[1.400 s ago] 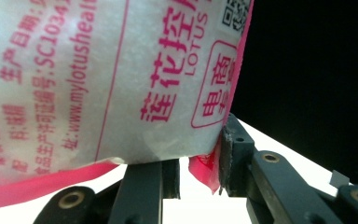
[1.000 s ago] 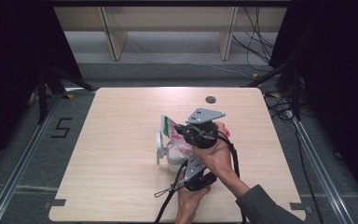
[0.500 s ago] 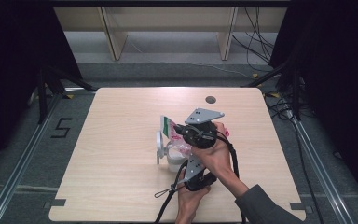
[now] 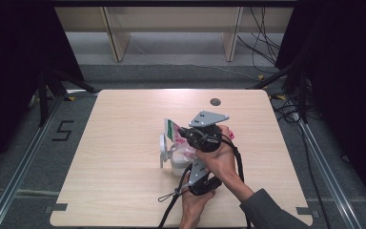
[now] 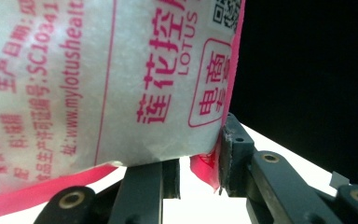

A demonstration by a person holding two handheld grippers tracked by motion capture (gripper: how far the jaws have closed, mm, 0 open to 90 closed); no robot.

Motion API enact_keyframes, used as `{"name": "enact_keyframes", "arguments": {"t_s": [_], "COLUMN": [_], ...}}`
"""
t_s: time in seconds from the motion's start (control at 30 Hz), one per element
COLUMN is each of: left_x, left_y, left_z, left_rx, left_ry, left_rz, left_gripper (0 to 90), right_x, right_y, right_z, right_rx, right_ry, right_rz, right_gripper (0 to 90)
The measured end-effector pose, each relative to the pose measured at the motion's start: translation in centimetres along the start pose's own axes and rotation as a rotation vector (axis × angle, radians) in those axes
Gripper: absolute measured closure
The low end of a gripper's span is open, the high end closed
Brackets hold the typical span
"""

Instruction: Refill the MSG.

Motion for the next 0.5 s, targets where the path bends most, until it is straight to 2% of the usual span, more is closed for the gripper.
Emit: {"name": "enact_keyframes", "arguments": {"t_s": [0.1,0.23,0.3,0.37,0.4,0.5], "left_x": [0.04,0.01,0.00,-0.01,-0.02,-0.02], "left_y": [0.00,0.00,-0.01,0.01,0.00,-0.05], "left_z": [-0.01,-0.04,-0.05,-0.05,-0.08,-0.12], "left_rx": [0.000,-0.001,-0.001,-0.002,-0.005,-0.005], "left_ry": [0.002,0.001,0.001,0.000,0.000,0.000], "left_rz": [-0.002,-0.001,0.000,0.000,0.000,0.000], "left_gripper": [72.4,72.4,72.4,72.4,72.4,72.4], "right_x": [0.00,0.04,0.06,0.15,0.24,-0.01], "right_y": [0.06,0.00,0.05,0.11,0.09,0.08], "right_z": [-0.10,0.00,-0.13,0.00,0.06,-0.21], "right_rx": [-0.014,0.001,-0.011,0.001,0.005,-0.015], "right_ry": [0.009,0.001,0.013,0.009,0.024,0.000], "right_rz": [0.003,0.002,-0.002,-0.006,-0.003,0.004], "right_gripper": [90.0,90.0,90.0,90.0,90.0,90.0]}}
Point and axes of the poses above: each handheld gripper's, and its own axes: y roughly forward along the jaws, z roughly out of its underside, x roughly to its left, the point moved 7 cm from there along y, roughly forward along the jaws, and after that the axes turned 3 degrees about x, right-handed, at the moved point
